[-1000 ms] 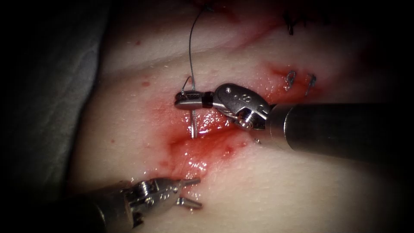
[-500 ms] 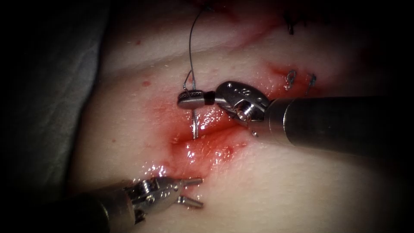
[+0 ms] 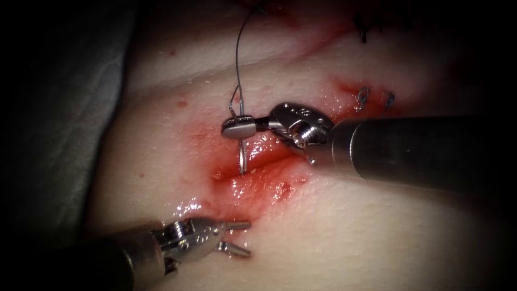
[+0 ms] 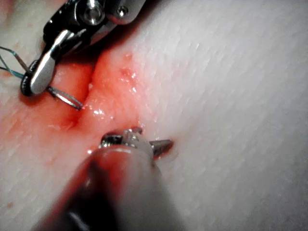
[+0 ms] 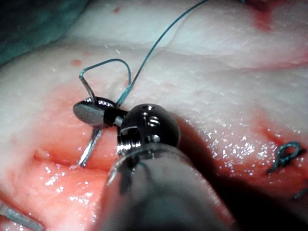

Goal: Wound Closure
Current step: Push needle through skin below incision with right needle holder

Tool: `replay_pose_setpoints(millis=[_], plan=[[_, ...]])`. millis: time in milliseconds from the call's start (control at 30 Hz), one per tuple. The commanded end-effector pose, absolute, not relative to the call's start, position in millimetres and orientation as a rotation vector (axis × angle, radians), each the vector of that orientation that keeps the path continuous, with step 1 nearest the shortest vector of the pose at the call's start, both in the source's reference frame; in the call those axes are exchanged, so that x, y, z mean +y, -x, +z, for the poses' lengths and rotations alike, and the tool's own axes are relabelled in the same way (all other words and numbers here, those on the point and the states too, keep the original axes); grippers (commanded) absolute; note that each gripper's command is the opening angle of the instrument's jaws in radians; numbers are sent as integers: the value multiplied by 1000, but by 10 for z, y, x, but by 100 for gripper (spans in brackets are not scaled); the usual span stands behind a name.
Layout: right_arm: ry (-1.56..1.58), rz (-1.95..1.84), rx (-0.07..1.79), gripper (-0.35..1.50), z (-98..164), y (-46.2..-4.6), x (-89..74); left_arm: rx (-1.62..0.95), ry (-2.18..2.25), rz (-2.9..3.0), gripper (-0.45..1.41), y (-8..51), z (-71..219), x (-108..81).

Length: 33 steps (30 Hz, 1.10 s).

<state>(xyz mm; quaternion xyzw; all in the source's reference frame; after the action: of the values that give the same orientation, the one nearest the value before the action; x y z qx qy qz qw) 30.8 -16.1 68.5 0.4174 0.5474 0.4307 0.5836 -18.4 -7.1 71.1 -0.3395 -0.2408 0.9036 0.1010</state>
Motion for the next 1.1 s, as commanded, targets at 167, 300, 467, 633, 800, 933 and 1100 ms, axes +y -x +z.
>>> replay_pose_setpoints(millis=[167, 300, 467, 633, 800, 933, 1100], plan=[[-1061, 1047, 1246, -35, 683, -319, -173, -720, 1006, 2670, 57, 184, 720, -75], [-1100, 1064, 1237, -35, 680, -321, -176, -721, 1008, 2672, 57, 182, 721, -74], [-1129, 1073, 1255, -35, 675, -324, -180, -722, 1009, 2673, 57, 181, 721, -74], [-1146, 1069, 1263, -35, 671, -329, -185, -725, 1012, 2675, 57, 179, 721, -74], [-1211, 1077, 1266, -35, 664, -335, -201, -741, 1024, 2685, 56, 164, 719, -74], [-1243, 1076, 1250, -35, 658, -337, -215, -742, 1027, 2688, 56, 159, 718, -70], [-1283, 1069, 1233, -35, 645, -338, -236, -740, 1025, 2689, 56, 158, 716, -68]])
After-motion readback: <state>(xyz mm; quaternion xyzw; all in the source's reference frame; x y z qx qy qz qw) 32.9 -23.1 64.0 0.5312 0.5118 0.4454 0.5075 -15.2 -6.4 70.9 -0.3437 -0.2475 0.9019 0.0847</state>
